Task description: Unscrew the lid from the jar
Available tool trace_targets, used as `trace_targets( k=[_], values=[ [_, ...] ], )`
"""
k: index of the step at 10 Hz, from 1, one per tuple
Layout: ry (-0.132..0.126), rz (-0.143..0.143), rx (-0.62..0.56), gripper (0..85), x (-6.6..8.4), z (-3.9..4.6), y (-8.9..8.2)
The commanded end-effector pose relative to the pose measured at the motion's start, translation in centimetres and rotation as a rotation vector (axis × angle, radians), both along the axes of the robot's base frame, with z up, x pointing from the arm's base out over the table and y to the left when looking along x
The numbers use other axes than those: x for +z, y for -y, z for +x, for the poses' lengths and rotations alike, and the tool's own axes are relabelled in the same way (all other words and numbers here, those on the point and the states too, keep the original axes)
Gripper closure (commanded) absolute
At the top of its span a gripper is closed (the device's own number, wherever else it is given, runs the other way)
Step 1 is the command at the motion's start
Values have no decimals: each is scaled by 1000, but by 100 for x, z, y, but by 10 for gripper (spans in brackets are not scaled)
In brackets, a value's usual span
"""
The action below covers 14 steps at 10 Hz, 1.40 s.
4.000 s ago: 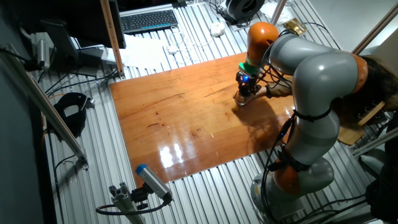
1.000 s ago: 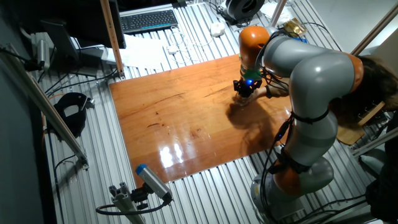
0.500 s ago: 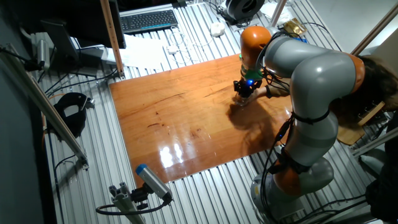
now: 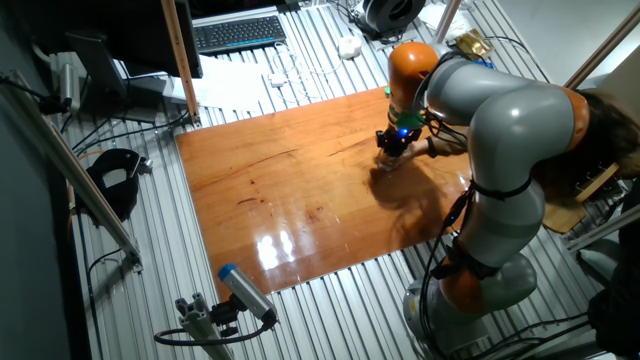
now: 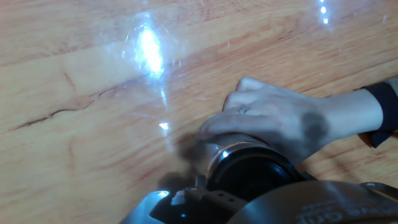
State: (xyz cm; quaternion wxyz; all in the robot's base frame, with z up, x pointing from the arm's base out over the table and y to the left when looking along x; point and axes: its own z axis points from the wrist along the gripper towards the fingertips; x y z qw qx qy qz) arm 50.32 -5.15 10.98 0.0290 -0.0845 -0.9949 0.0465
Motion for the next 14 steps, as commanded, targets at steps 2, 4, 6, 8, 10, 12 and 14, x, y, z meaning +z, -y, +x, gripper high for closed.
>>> trace_targets(
  k=[2, 4, 6, 8, 10, 12, 14],
  values=[
    [0, 0, 1, 680, -2, 1, -2],
    [1, -15, -5, 510, 2, 2, -10],
    [7, -39, -21, 340, 7, 6, -23],
    [16, -46, -32, 340, 3, 9, -27],
    [19, -50, -38, 170, -1, 8, -29],
    [22, -56, -42, 170, -3, 5, -32],
    [21, -53, -43, 170, -5, 6, -33]
  ],
)
